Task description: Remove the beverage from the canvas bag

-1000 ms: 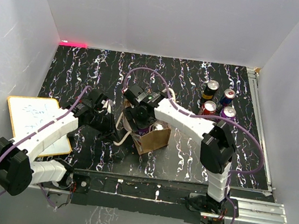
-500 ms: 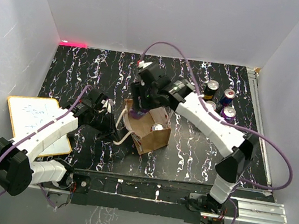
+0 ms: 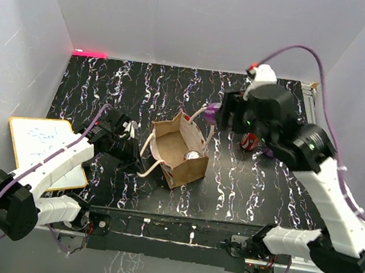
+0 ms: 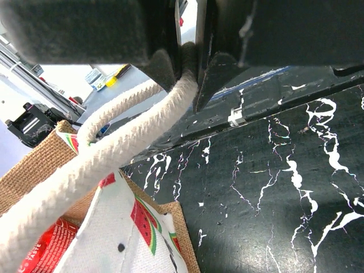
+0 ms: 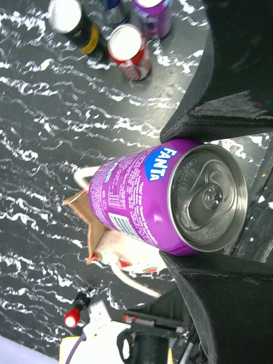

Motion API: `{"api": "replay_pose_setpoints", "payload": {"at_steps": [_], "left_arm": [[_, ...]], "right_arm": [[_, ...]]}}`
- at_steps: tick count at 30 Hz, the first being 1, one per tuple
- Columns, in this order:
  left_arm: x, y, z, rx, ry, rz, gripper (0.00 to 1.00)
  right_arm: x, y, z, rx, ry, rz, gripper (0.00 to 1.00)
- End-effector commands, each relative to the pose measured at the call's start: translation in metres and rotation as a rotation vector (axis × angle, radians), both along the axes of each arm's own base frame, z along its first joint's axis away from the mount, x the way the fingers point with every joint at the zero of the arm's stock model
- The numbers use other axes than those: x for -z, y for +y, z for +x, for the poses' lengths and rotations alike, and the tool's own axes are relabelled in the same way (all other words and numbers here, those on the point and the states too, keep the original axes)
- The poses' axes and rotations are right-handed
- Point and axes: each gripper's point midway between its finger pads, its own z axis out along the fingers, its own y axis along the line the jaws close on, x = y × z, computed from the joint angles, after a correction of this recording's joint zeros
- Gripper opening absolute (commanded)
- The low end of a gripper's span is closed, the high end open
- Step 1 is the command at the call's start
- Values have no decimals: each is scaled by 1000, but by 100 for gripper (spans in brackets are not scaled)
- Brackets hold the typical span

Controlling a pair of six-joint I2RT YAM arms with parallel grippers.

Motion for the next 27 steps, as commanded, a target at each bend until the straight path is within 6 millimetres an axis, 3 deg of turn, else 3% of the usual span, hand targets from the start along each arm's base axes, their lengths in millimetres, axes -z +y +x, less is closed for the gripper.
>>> {"api": "replay_pose_setpoints", "payload": {"at_steps": [1,5,10,13,17,22,27], "left_arm": [[-8,3,-4,18,-5,8,0],[-10,0,-3,29,2,-3,0],[-14,0,3,50,-18,12,0],[-15,-1,5,59,-17,16,0],[-18,-4,8,57,-28,-2,0],[-18,-3,7,65,-33,1,0],[-20,-2,9,58,-47,4,0]], "right_arm": [[7,-42,-16,145,-25,-4,8],[50,-62,-40,259,102,47,8],[122,-75,-47,473,254,83,8],[151,-79,-32,543,322,-13,8],[186,-109,-1,651,428,-131,8],[205,-126,44,605,459,-84,8],[228,-157,59,682,480,-166,8]]}}
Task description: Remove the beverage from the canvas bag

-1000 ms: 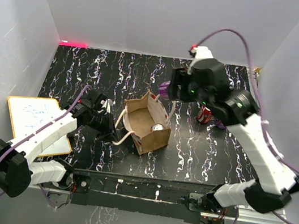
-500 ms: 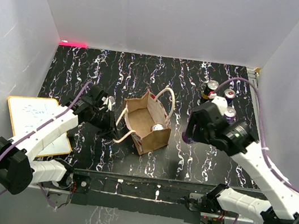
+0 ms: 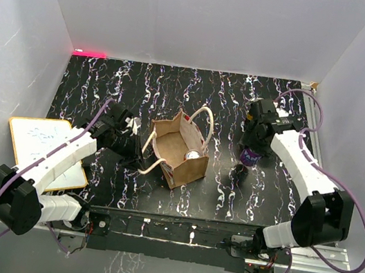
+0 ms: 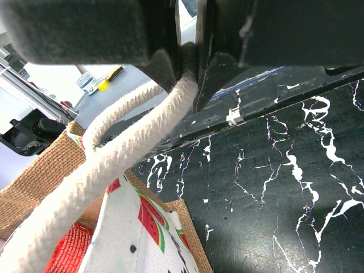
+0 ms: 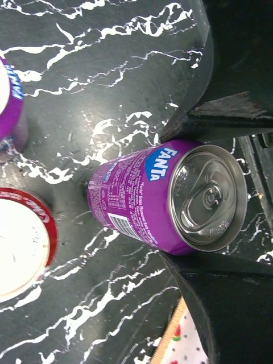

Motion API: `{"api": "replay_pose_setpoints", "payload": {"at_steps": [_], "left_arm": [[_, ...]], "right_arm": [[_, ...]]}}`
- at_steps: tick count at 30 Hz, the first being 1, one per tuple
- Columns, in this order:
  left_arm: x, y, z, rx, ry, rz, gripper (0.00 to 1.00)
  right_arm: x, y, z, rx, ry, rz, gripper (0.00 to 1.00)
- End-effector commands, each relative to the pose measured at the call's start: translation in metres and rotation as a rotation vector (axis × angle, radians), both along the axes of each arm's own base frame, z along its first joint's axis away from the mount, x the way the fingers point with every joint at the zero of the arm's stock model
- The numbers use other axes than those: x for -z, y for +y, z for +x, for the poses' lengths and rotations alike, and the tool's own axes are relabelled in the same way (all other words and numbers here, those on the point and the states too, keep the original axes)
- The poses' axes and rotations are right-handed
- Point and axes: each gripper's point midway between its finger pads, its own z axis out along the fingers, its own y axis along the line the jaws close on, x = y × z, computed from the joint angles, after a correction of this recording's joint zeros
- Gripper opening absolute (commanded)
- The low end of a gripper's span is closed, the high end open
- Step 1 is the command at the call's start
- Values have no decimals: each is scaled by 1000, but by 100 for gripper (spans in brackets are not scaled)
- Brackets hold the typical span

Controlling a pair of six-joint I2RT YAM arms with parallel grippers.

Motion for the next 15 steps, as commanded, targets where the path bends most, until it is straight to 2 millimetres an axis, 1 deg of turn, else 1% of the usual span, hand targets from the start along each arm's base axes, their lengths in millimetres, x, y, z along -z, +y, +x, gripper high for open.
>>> {"api": "replay_pose_setpoints", "payload": {"at_steps": [1,4,10,12,15], "left_arm": [[-13,0,2,7,-31,-10,0],[-12,1,3,4,-30,-4,0],[-11,4,1,15,-23,17,0],[-10,5,0,21,-22,28,0],[-9,6,1,24,-20,36,0]], "right_arm": [[-4,-12,32,-18,-89,-34,8],[6,-16,35,-8,-95,-39,8],[16,-21,43,10,-127,-26,8],[20,-20,44,3,-118,-19,8],[26,-12,40,-20,-91,21,8]]}}
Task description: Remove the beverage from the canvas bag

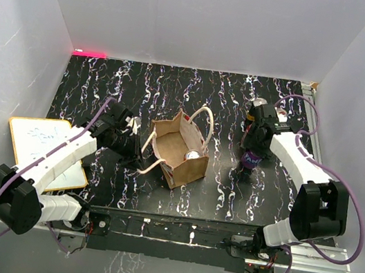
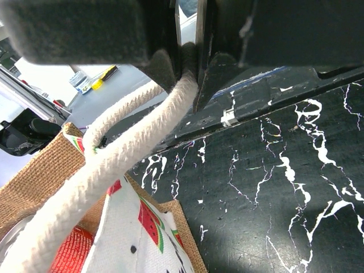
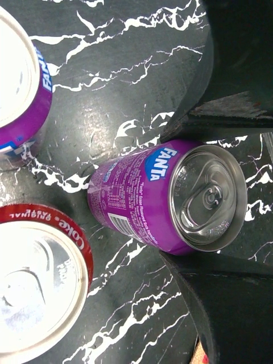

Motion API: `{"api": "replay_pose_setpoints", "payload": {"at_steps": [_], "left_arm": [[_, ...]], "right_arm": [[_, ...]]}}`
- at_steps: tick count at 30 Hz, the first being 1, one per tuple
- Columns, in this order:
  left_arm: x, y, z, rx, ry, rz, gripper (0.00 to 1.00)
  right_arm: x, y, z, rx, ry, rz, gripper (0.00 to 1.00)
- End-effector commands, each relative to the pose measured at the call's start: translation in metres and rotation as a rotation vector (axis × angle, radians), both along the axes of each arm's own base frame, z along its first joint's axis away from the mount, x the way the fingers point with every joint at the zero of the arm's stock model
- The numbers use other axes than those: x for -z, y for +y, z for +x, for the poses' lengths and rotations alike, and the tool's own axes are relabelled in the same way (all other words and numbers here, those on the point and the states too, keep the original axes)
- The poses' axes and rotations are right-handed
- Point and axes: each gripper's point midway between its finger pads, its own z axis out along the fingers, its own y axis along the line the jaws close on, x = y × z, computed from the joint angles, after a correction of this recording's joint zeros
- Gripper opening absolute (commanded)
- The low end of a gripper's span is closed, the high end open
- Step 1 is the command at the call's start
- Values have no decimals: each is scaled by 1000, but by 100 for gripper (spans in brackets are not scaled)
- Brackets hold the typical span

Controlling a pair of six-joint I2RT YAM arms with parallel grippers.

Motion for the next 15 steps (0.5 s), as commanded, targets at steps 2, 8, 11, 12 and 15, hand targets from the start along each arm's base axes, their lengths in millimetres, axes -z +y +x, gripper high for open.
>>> {"api": "replay_pose_setpoints", "payload": {"at_steps": [2,8,11,12,15], "left_arm": [[-8,3,1,15,-11,18,0],[-8,0,3,16,-10,6,0],[-8,-1,4,21,-6,4,0],[-8,-1,4,25,-6,5,0],[-8,-1,4,30,-6,9,0]], "right_arm": [[-12,11,21,-16,-91,62,10],[-1,16,7,-24,-63,103,19],[4,12,6,-29,-49,77,33],[5,11,6,-35,-46,72,41],[1,11,7,-63,-51,65,71]]}}
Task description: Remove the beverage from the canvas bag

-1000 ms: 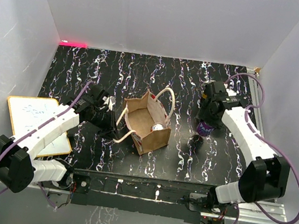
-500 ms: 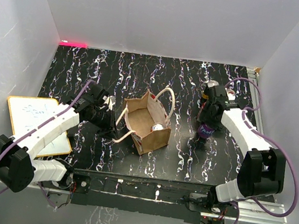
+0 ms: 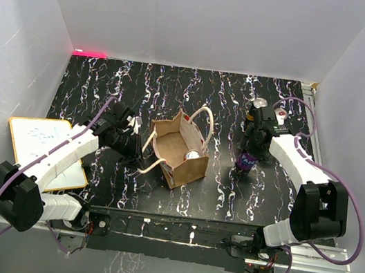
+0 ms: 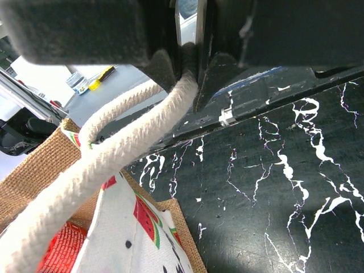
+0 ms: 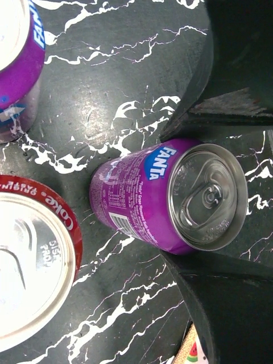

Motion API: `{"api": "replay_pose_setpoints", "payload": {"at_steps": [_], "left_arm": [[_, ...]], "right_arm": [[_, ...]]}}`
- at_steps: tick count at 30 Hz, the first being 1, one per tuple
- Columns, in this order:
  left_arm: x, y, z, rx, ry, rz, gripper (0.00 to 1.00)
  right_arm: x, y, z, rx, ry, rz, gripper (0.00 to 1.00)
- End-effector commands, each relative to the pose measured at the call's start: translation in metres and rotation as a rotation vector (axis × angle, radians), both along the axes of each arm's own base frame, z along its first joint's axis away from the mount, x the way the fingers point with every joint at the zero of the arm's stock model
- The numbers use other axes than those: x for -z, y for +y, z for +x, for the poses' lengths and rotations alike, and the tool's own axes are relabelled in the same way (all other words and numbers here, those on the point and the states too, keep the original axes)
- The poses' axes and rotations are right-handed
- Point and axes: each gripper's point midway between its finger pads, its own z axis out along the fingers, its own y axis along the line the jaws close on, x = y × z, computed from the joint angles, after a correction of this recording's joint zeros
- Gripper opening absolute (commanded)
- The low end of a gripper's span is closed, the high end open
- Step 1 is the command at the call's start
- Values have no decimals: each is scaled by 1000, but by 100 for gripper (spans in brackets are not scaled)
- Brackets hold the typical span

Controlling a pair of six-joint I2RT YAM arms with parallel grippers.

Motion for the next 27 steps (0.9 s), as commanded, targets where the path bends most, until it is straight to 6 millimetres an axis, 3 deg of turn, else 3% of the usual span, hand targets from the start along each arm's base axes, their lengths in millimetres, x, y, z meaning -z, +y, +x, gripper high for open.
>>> {"api": "replay_pose_setpoints", "payload": {"at_steps": [1,3,5,12,18,23,25,27], "left_arm": [[-10,-1,0,21,-10,-6,0],[-9,0,-1,20,-7,-5,0],[-8,0,-1,18,-5,-7,0],[-8,-2,4,16,-9,-8,0],[-8,-4,4,-3,-12,-20,0],[-10,-4,4,-8,-14,-26,0],[-10,-3,3,-10,-14,-20,0],[-10,-3,4,-13,-16,-18,0]], "right_arm": [[-13,-1,7,-33,-57,-4,77],[-22,-1,6,-48,-73,-5,91],[-35,-2,6,-66,-95,-10,98],[-97,15,7,-233,-195,47,99],[-160,79,-3,-512,-286,293,99],[-230,157,-25,-792,-504,430,98],[-242,192,-36,-890,-538,464,98],[-237,220,-45,-953,-507,478,97]]}}
